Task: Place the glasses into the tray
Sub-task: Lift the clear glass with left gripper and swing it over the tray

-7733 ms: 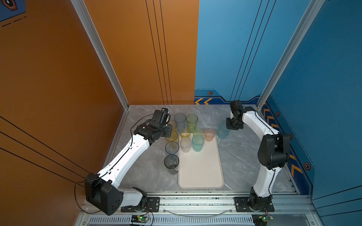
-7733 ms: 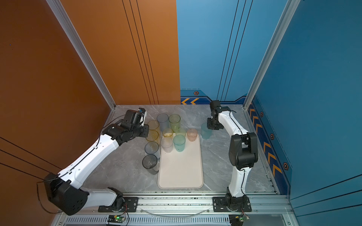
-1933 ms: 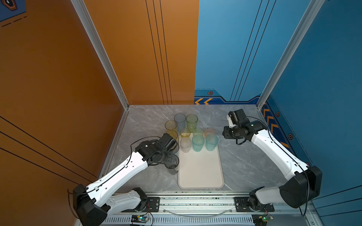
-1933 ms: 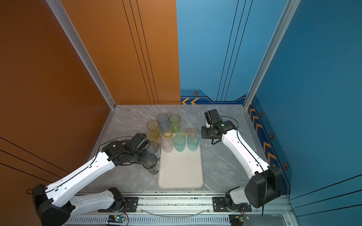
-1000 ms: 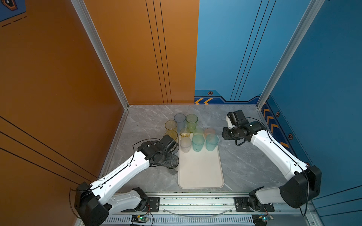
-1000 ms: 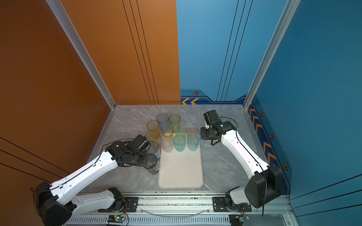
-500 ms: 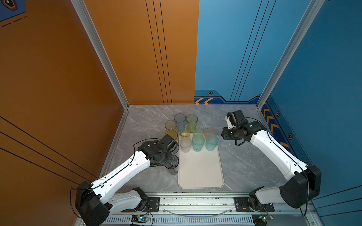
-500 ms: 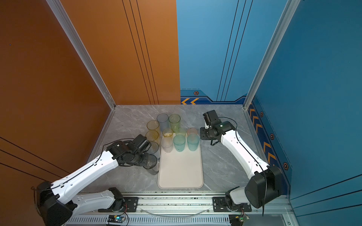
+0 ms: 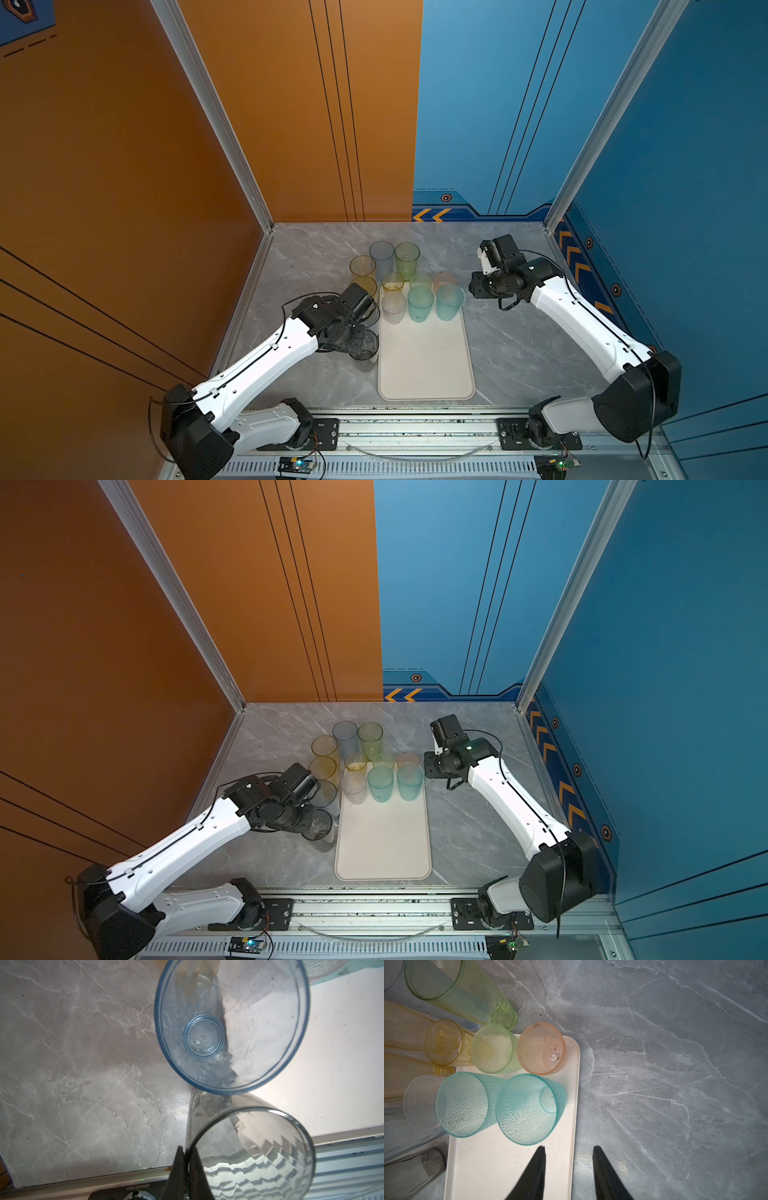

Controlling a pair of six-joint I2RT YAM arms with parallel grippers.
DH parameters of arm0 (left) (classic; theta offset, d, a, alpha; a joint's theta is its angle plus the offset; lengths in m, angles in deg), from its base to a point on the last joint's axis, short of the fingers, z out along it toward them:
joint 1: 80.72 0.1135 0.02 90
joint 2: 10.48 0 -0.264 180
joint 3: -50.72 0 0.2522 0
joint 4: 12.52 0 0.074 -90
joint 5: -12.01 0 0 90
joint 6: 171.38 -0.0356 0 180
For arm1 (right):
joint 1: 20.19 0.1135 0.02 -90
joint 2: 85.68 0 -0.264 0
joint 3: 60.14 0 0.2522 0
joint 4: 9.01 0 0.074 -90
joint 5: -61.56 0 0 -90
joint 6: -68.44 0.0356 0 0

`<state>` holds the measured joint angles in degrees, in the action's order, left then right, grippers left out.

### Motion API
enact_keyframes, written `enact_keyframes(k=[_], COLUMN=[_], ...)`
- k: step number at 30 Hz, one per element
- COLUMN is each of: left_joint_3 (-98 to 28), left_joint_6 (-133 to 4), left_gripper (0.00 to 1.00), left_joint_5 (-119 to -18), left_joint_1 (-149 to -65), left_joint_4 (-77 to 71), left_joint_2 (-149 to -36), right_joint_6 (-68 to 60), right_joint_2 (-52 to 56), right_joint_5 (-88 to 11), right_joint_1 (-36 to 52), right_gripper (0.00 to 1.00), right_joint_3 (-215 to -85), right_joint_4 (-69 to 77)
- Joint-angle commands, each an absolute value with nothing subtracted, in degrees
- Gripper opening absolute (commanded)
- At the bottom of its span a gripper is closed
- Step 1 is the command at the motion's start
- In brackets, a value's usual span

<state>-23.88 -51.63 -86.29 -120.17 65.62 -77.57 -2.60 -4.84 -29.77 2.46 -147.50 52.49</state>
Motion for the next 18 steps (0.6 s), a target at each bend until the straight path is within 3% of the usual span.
enact_keyframes(k=[1, 11, 18], left_joint_3=[-27.0, -34.4, -44.6], left_joint_6=[-53.5, -55.1, -56.8], left_gripper=[0.00, 0.00, 0.00], left_joint_5=[-84.7, -81.6, -80.1], left_joint_1=[-120.5, -124.0, -129.5], left_joint_4=[69.4, 74.4, 74.3], left_joint_2=[-76.2, -74.9, -80.9], right_joint_6=[-2.5, -2.0, -2.2], right_joint_2=[-4.7, -5.1, -5.3], right_joint_5=[-29.9, -28.6, -28.6], right_joint_1=[3.0, 2.1, 0.0], right_gripper=[0.37, 0.37, 0.37], right_joint_3=[-147.0, -147.0, -147.7], right_joint_4=[52.8, 52.8, 53.9])
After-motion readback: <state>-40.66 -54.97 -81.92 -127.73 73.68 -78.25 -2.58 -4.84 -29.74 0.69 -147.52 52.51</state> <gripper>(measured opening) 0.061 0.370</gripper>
